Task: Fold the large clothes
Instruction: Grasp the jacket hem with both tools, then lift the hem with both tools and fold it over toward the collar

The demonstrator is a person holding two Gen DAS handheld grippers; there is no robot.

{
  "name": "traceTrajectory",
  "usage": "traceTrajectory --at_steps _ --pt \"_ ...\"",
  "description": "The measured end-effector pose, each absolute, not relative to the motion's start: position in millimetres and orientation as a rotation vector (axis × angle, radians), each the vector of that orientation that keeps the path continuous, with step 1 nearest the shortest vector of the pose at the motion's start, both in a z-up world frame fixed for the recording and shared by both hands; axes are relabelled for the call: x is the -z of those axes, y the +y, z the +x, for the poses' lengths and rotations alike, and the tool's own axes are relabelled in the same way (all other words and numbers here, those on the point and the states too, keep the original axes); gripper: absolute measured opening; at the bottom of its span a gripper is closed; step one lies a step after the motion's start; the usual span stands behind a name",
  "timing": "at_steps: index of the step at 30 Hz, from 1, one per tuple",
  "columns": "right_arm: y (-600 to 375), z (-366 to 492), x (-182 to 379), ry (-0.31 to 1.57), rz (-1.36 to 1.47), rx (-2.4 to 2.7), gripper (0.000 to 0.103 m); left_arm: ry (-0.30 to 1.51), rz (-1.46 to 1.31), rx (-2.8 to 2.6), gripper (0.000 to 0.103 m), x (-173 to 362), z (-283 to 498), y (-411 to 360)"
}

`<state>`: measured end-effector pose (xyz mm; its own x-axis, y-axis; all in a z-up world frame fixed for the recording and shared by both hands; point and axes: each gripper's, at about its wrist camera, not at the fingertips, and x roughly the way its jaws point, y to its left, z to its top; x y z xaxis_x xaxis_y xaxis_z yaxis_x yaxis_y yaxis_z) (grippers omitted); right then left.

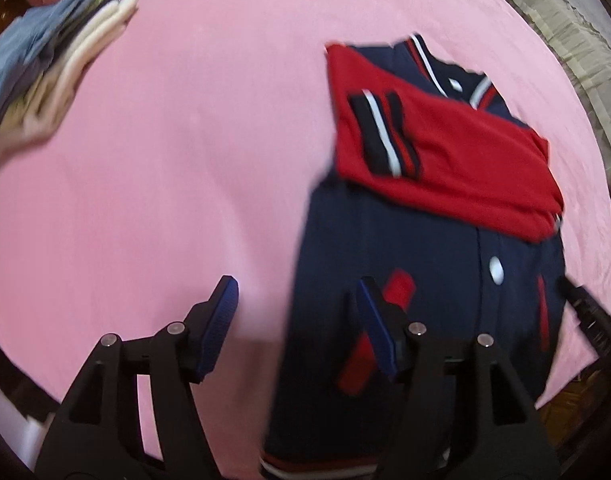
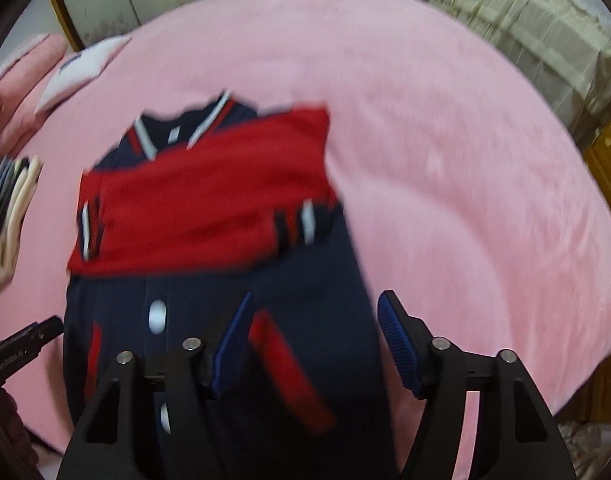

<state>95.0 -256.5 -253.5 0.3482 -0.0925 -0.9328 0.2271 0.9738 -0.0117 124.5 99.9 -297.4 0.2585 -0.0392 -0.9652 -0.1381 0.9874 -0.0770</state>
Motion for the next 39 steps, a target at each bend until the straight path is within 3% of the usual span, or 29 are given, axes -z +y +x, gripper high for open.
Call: traceTrajectory --at_steps 5,15,21,34,39 --pt "-253.9 45.4 260.9 1.263 0.131 0.139 0.084 1.349 -0.140 -0.054 0.063 299.0 83.5 69.7" --pt "-291.1 -44.9 258.6 1.263 -0.027 0.025 0.085 1.328 -0.217 0.055 0.067 314.5 7.0 90.8" --pt "-327.2 -84.6 277.9 1.253 0.052 -0.107 0.085 1.299 -0.396 0.142 0.067 330.4 -18.8 128.3" --pt "-370.2 -83.5 312.7 1.221 0.508 -0.141 0.051 1.265 -0.669 0.228 0.067 348.8 -28.6 130.3" --pt "-377.0 -76.9 320.6 1.237 0.677 -0.168 0.031 1.231 -0.625 0.169 0.036 343.4 -33.3 113.9"
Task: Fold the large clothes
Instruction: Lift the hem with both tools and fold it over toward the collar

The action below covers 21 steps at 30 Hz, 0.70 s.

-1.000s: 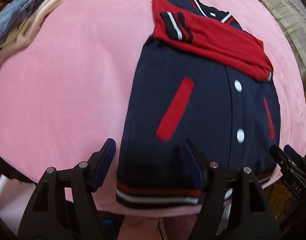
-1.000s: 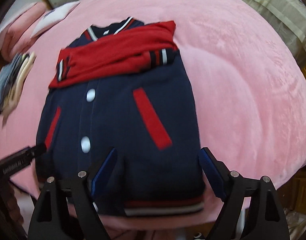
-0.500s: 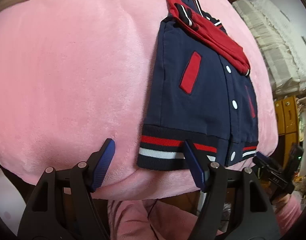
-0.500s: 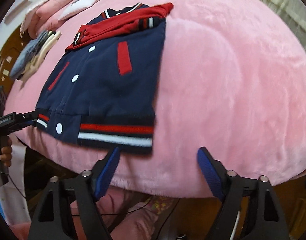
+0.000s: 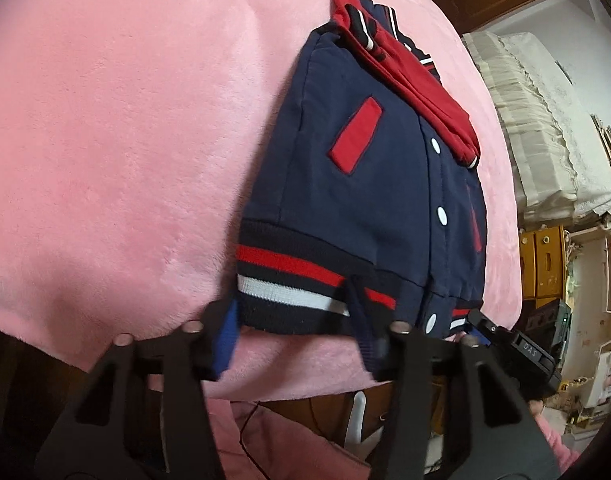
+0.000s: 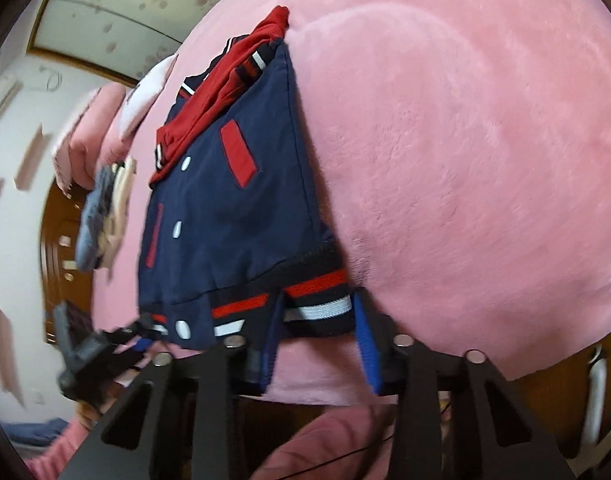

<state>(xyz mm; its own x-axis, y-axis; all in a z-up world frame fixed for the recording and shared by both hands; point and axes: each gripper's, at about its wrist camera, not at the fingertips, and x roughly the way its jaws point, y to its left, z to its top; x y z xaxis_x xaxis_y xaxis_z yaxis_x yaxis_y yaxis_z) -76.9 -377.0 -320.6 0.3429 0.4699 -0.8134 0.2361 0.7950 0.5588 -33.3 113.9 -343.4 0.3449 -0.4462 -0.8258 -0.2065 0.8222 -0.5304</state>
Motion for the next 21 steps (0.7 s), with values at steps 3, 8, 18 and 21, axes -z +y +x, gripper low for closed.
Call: traceTrajectory --at_steps 3,8,18,21 --pt "-376.4 -73.1 317.0 1.239 0.733 -0.203 0.020 1.189 -0.681 0.214 0.009 336.4 -35.3 109.5" --pt "-370.6 -65.7 295.1 1.170 0.890 -0.288 0.013 1.083 -0.839 0.240 0.009 316.3 -32.6 99.4" --pt "-363.0 5.0 231.6 0.942 1.163 -0.367 0.012 0.816 -1.035 0.272 0.009 241.9 26.2 112.1" --pt "-370.5 33.0 210.5 0.874 1.209 -0.365 0.012 0.760 -1.020 0.248 0.009 220.8 59.2 121.9"
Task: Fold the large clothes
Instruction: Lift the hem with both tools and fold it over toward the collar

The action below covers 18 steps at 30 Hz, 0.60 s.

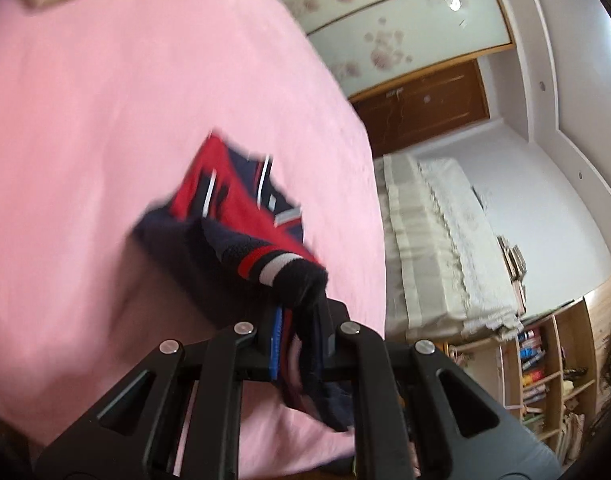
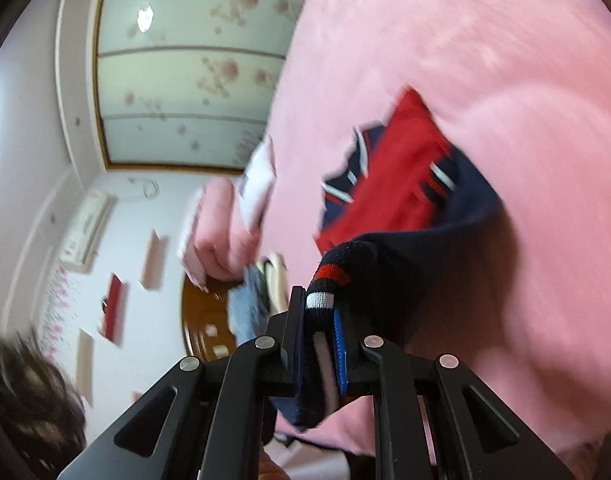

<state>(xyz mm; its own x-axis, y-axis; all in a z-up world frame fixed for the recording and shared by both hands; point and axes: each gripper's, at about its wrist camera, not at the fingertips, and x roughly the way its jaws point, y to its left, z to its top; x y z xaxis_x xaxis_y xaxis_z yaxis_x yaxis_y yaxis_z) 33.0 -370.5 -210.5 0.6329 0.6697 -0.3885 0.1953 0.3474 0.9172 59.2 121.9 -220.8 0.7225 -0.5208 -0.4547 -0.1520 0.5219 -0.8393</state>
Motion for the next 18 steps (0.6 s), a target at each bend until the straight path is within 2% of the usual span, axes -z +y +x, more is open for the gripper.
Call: traceTrajectory --at_steps 5,13,16,17,18 --pt "-381.4 91.8 181.5 0.809 1.173 -0.290 0.012 0.794 -1.019 0.164 0.009 215.9 130.3 134.9" --pt "-373.4 194.6 173.2 0.909 0.965 -0.054 0.012 1.011 -0.858 0.148 0.010 238.8 262.4 125.8" --pt "-368.5 222.2 177.4 0.921 0.955 0.006 0.016 1.049 -0.820 0.148 0.021 244.3 297.5 124.6" --pt "-368.4 228.7 175.0 0.908 0.942 0.021 0.021 1.053 -0.774 0.136 0.030 243.5 302.7 123.8" --pt "-368.6 232.1 172.3 0.887 0.928 0.041 0.026 1.051 -0.717 0.123 0.049 240.8 309.5 122.5"
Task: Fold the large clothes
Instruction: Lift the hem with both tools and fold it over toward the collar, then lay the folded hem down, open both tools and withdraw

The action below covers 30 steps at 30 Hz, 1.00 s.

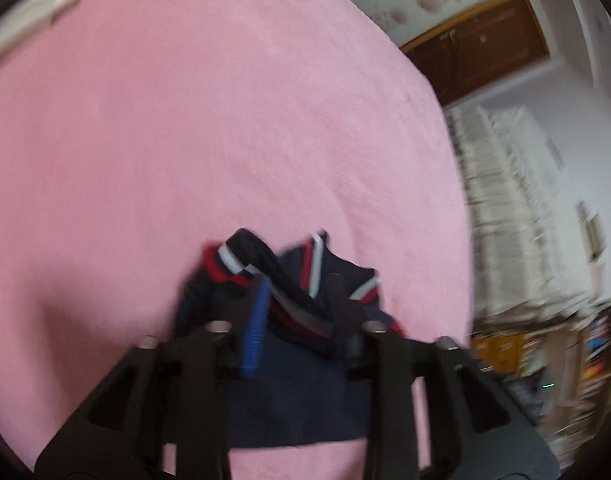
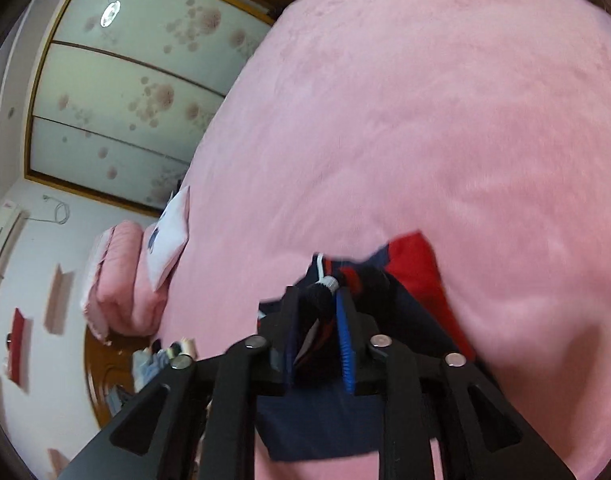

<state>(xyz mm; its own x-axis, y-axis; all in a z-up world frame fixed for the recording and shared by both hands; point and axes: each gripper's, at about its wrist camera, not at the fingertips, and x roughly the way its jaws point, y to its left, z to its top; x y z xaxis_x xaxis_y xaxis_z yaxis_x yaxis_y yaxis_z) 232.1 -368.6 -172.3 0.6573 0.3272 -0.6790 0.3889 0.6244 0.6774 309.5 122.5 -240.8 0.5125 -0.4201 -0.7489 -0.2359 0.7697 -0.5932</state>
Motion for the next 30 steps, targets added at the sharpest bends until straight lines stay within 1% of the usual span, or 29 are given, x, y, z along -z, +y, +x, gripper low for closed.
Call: traceTrajectory --at_steps 1,2,3,7,9,10,11,12,13,14,15,17,19,21,22,24,26,27,28,30 --pt "-369.6 234.1 167.4 0.856 0.911 0.078 0.045 1.049 -0.656 0.112 0.060 237.4 316.3 121.2" --pt "-372.0 230.0 167.1 0.835 0.900 0.099 0.060 1.042 -0.604 0.111 0.074 232.4 320.4 120.8" --pt "-372.9 228.5 164.3 0.813 0.889 0.125 0.060 1.028 -0.565 0.120 0.075 227.8 322.8 120.4" --pt "-361.9 232.5 163.8 0.861 0.855 0.143 0.060 1.060 -0.476 0.209 0.075 224.5 319.7 110.8" --pt "-346.5 234.1 171.5 0.896 0.813 0.110 0.052 1.080 -0.466 0.242 0.075 226.2 315.1 104.7" --pt "-336.1 236.1 176.6 0.927 0.782 0.096 0.040 1.089 -0.475 0.253 0.075 228.7 316.9 101.4" --pt "-323.4 238.6 185.0 0.975 0.748 0.072 0.033 1.102 -0.485 0.261 0.073 232.1 318.6 97.1" --pt "-311.0 237.5 193.4 1.024 0.718 0.035 0.029 1.120 -0.487 0.265 0.064 235.1 319.9 93.2" --pt "-294.6 242.3 201.6 1.067 0.692 -0.010 0.021 1.155 -0.476 0.269 0.057 242.9 319.7 86.5" --pt "-280.6 244.8 209.2 1.095 0.676 -0.045 0.019 1.202 -0.449 0.263 0.043 249.2 322.4 79.1" --pt "-267.7 249.3 214.7 1.122 0.662 -0.080 0.019 1.245 -0.413 0.256 0.031 256.9 319.2 72.0" --pt "-244.4 262.2 224.5 1.162 0.633 -0.151 0.018 1.338 -0.323 0.238 0.021 269.7 299.4 57.6" --pt "-224.6 270.2 241.6 1.191 0.581 -0.210 0.018 1.380 -0.278 0.240 0.017 280.4 297.9 46.1" --pt "-210.7 287.9 254.9 1.230 0.508 -0.250 0.017 1.381 -0.250 0.223 0.010 283.7 301.8 39.3" --pt "-209.4 285.8 260.3 1.239 0.479 -0.270 0.013 1.380 -0.247 0.212 0.009 284.2 305.2 36.5" --pt "-206.5 298.7 283.7 1.253 0.438 -0.307 0.010 1.374 -0.261 0.187 0.005 285.1 311.6 34.4" --pt "-206.3 316.8 292.7 1.247 0.410 -0.346 0.002 1.352 -0.279 0.148 0.005 293.1 319.3 34.3" --pt "-208.8 323.4 299.3 1.247 0.395 -0.361 0.000 1.332 -0.282 0.123 0.005 293.6 323.1 35.4" --pt "-212.7 331.4 311.5 1.247 0.395 -0.389 0.000 1.313 -0.265 0.074 0.005 295.3 327.4 36.8" --pt "-214.5 337.2 313.7 1.233 0.387 -0.393 0.000 1.305 -0.237 0.008 0.004 300.3 334.3 40.2"
